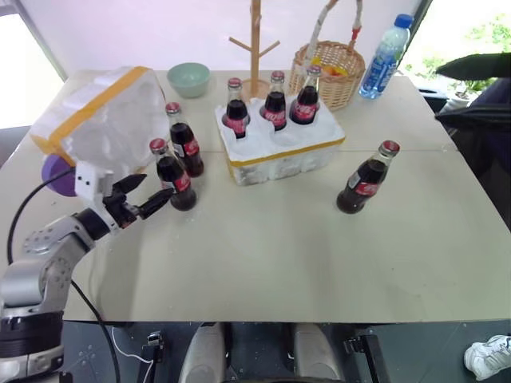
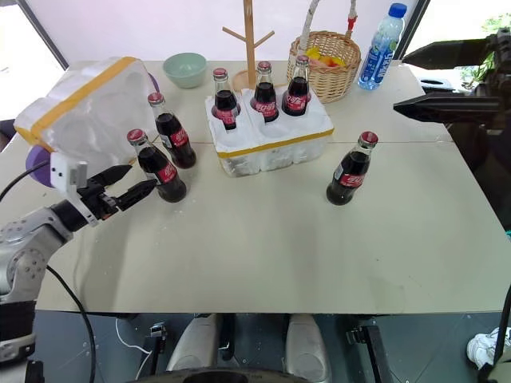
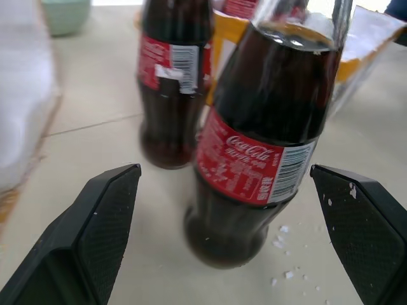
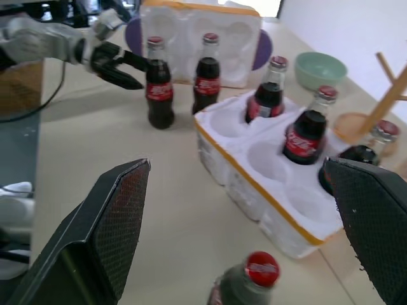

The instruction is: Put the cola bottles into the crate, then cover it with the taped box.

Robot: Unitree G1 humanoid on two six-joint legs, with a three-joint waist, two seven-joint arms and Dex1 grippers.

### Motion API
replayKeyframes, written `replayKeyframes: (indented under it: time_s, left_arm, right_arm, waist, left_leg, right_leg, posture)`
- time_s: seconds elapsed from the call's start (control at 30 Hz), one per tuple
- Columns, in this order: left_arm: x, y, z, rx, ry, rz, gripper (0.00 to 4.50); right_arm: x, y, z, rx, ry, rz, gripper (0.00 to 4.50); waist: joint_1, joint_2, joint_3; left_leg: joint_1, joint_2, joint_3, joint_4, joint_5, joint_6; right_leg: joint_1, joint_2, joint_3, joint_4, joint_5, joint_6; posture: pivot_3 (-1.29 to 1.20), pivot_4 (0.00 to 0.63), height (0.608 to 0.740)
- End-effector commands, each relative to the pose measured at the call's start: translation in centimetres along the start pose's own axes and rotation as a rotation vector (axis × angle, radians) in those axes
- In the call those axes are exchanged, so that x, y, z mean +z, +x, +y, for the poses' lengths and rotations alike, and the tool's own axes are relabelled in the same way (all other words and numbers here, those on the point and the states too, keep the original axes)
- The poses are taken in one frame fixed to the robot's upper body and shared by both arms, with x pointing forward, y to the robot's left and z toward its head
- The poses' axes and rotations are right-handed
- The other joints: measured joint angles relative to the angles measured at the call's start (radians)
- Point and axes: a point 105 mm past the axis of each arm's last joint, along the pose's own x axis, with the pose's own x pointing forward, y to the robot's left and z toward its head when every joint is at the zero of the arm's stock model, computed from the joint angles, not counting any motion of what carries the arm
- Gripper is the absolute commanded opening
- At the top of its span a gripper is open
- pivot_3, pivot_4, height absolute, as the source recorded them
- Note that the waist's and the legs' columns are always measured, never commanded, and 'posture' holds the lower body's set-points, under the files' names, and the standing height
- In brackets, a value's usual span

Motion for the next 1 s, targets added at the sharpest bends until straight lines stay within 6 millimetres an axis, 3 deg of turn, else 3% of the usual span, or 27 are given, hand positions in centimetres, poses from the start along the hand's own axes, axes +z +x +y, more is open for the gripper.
replayKeyframes:
  time_s: [0.03, 0.37, 0.47, 0.53, 0.63, 0.83, 1.0]
  left_arm:
    - [1.0, 0.6, -0.1, -0.049, 0.046, -0.019, 4.46]
    - [0.8, 4.5, -0.1, -0.115, 0.103, -0.018, 4.46]
    - [0.9, 4.4, -0.4, -0.140, 0.101, -0.026, 3.65]
    - [0.9, 3.9, -0.7, -0.162, 0.099, -0.017, 2.87]
    - [1.3, 3.0, -1.2, -0.195, 0.088, 0.002, 2.92]
    - [4.2, 1.0, -5.5, -0.443, 0.042, 0.027, 2.92]
    - [7.9, 2.4, -8.5, -0.586, 0.012, -0.066, 2.92]
  right_arm:
    - [1.1, -0.1, 0.8, -0.004, -0.052, -0.013, 4.50]
    - [0.6, 1.0, 1.8, 0.039, -0.046, -0.013, 4.50]
    - [0.5, 1.2, 1.9, 0.042, -0.026, -0.017, 4.50]
    - [0.6, 1.3, 2.0, 0.043, -0.021, -0.021, 4.50]
    - [0.6, 1.5, 2.0, 0.039, -0.025, -0.022, 4.50]
    - [0.4, 2.0, 1.9, 0.024, -0.049, -0.018, 4.50]
    - [0.2, 2.4, 1.9, 0.008, -0.050, -0.025, 4.50]
  waist:
    - [0.000, 0.000, 0.000]
    - [0.000, 0.000, 0.000]
    - [-0.002, -0.001, 0.000]
    - [-0.001, -0.001, 0.000]
    - [-0.003, -0.001, 0.000]
    - [-0.001, -0.002, 0.001]
    - [0.016, -0.003, 0.002]
  left_leg:
    - [0.000, 0.000, 0.000, 0.000, 0.000, 0.000]
    - [-0.001, 0.000, 0.001, 0.001, 0.000, 0.000]
    - [-0.001, 0.000, 0.002, 0.001, 0.000, 0.000]
    - [0.000, 0.000, 0.001, 0.001, 0.000, 0.000]
    - [-0.001, 0.000, 0.002, 0.001, 0.000, 0.000]
    - [-0.004, 0.000, 0.003, 0.001, 0.000, 0.000]
    - [-0.007, 0.000, 0.002, 0.006, 0.001, 0.000]
  right_leg:
    - [-0.001, 0.000, 0.000, 0.001, 0.000, 0.000]
    - [-0.001, 0.000, 0.001, 0.003, 0.002, 0.004]
    - [-0.002, 0.001, 0.002, 0.004, 0.002, 0.004]
    - [-0.002, 0.001, 0.002, 0.004, 0.002, 0.004]
    - [-0.003, 0.001, 0.002, 0.005, 0.002, 0.004]
    - [-0.008, 0.001, 0.004, 0.005, 0.002, 0.004]
    - [-0.009, 0.001, 0.004, 0.008, 0.000, 0.001]
  posture:
    - [0.00, 0.150, 0.740]
    - [0.00, 0.150, 0.740]
    - [0.00, 0.150, 0.740]
    - [0.00, 0.150, 0.740]
    - [0.00, 0.150, 0.740]
    - [0.00, 0.150, 0.740]
    - [0.00, 0.150, 0.740]
